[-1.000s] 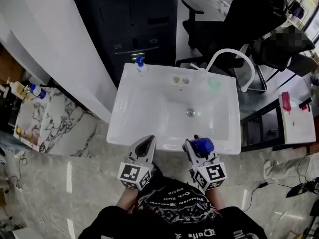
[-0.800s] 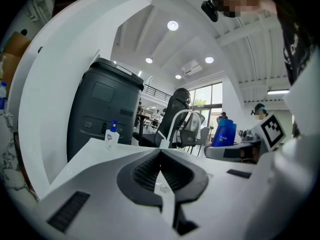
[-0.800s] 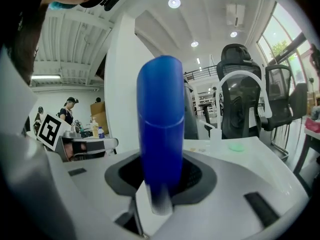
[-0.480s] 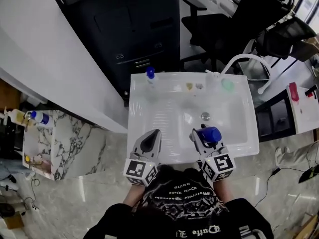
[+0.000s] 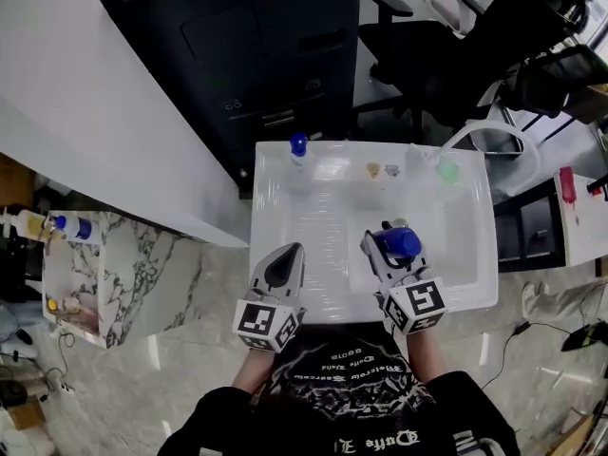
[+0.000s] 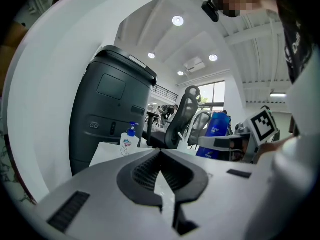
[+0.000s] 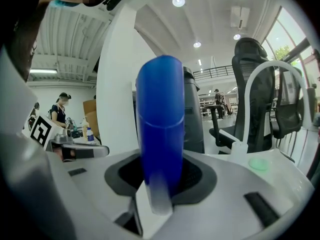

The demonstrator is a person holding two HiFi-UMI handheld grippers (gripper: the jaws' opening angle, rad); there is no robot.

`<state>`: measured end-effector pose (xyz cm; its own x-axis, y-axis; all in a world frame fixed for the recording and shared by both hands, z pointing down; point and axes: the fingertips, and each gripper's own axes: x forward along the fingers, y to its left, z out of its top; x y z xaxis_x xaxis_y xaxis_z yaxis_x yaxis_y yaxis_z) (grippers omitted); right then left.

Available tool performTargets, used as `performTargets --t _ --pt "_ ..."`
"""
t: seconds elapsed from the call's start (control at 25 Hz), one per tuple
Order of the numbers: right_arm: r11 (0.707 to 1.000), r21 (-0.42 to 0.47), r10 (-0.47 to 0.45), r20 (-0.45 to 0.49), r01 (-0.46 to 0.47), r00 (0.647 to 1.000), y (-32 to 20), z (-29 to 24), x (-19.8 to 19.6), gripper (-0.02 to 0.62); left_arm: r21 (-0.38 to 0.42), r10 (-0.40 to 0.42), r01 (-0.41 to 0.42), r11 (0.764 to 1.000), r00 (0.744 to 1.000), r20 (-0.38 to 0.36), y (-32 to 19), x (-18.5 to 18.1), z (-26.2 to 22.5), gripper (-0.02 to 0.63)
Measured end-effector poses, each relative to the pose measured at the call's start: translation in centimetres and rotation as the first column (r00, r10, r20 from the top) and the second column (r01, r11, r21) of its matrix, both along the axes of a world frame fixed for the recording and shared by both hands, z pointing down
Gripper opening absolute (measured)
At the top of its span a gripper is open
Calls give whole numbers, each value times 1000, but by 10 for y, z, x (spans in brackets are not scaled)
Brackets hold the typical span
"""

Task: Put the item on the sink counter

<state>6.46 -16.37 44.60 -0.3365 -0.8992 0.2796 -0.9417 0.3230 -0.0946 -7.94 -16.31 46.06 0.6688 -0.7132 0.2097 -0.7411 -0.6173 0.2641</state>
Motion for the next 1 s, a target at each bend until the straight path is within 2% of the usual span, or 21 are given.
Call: performTargets --t 0.36,0.52,1.0 --pt "996 10 -88 -9 88 996 -40 -3 4 143 10 -95 95 995 995 0 -19 0 -6 6" --pt "992 28 -119 -23 119 993 -61 -6 5 143 -10 -123 123 992 992 5 -21 -1 -1 6" --pt "979 76 -185 -41 188 982 -133 -20 0 143 -33 -151 153 988 987 47 -37 3 7 6"
